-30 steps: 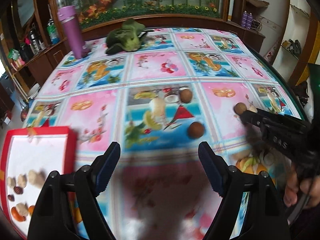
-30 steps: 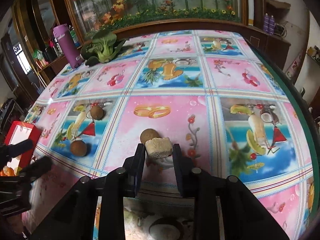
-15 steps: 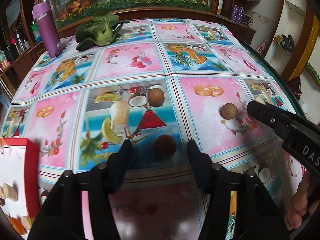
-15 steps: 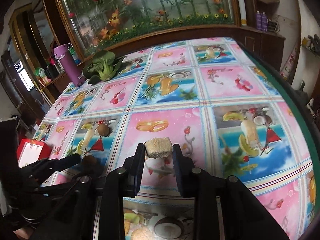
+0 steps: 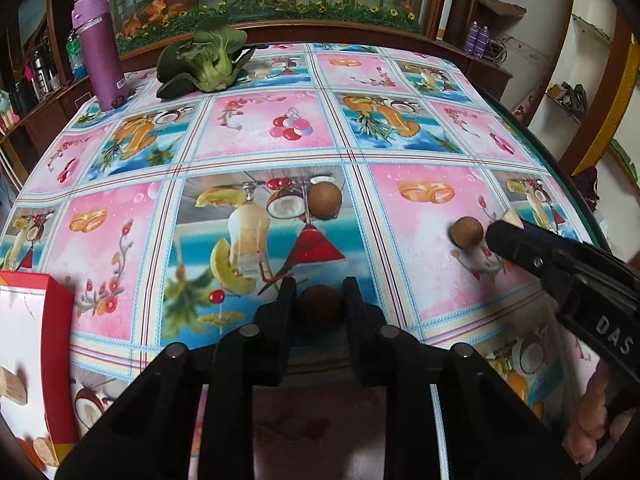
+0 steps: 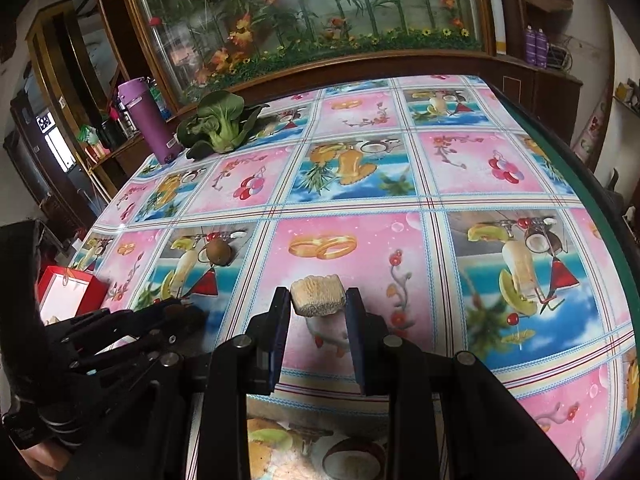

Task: Organize fruits
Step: 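Grasp a brown round nut with the left gripper while the right holds the cake, then carry the nut and cake over the tray and open both grippers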

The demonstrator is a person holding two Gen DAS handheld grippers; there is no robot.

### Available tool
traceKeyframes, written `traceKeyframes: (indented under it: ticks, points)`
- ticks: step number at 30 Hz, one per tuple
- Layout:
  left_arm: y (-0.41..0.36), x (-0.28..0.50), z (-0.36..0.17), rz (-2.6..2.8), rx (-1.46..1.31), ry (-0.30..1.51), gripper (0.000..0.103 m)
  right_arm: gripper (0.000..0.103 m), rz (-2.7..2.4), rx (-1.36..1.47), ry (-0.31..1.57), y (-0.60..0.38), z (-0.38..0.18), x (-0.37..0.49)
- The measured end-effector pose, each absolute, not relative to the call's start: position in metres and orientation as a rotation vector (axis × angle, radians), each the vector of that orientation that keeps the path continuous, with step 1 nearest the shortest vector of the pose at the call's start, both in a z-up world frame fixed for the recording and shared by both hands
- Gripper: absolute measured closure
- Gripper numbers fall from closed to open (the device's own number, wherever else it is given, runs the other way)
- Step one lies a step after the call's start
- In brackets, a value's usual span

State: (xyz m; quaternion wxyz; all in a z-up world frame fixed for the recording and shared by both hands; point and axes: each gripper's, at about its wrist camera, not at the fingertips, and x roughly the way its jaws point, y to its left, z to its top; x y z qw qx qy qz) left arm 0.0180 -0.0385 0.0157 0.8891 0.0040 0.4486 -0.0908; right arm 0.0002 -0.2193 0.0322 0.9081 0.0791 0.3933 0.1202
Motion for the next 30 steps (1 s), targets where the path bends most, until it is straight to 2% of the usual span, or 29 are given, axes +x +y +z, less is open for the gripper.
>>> traceKeyframes:
  ticks: [11,18,30]
  points:
    - [-0.008,-0.043,0.055,-0.16,-0.014,0.825,0.078,0.076,0.279,0.106,0.719,-0.208,0.04,-0.01]
    - [0.02,-0.086,0.08,-0.105,-0.016,0.747,0.078,0.076,0.316,0.159,0.75,-0.194,0.042,-0.02]
    - [0.115,-0.127,0.098,0.053,-0.087,0.666,0.078,0.076,0.617,0.119,0.766,-0.058,0.069,-0.062]
